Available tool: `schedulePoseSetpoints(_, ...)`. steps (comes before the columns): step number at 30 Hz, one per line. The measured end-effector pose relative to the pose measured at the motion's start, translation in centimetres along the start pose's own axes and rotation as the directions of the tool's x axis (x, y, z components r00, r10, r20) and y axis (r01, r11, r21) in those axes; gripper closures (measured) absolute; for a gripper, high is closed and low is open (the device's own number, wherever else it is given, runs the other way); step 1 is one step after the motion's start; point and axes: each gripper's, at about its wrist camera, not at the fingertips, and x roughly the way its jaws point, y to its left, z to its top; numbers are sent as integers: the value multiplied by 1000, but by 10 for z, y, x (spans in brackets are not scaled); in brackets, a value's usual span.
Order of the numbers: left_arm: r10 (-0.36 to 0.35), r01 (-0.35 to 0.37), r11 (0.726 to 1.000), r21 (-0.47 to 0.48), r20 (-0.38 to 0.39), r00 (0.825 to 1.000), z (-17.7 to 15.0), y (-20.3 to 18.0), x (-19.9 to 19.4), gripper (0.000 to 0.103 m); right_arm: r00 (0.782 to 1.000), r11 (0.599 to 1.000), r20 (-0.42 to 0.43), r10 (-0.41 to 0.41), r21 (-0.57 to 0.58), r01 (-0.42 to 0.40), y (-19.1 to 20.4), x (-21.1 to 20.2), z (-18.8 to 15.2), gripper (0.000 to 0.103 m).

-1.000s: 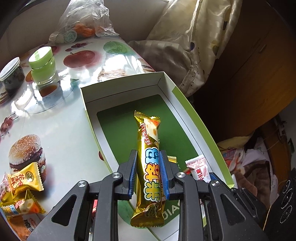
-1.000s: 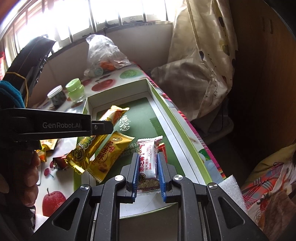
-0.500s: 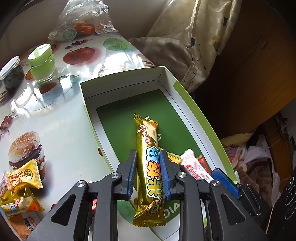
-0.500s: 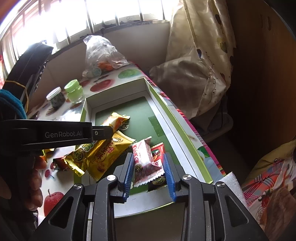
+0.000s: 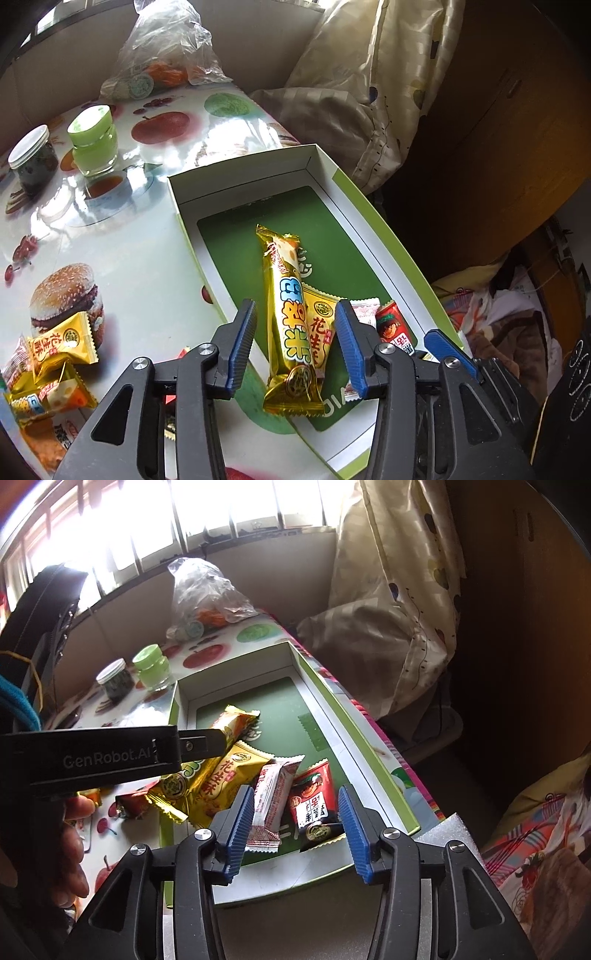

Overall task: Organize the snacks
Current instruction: 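Open both grippers to drop the wafer bar and white packet into the box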

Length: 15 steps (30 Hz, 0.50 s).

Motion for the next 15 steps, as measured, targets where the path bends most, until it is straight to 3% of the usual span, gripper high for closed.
schedulePoseSetpoints(15, 56, -60, 998, 34, 109, 992, -33, 7, -53, 57, 999, 1000, 33, 14, 0, -14, 13, -23, -9, 51)
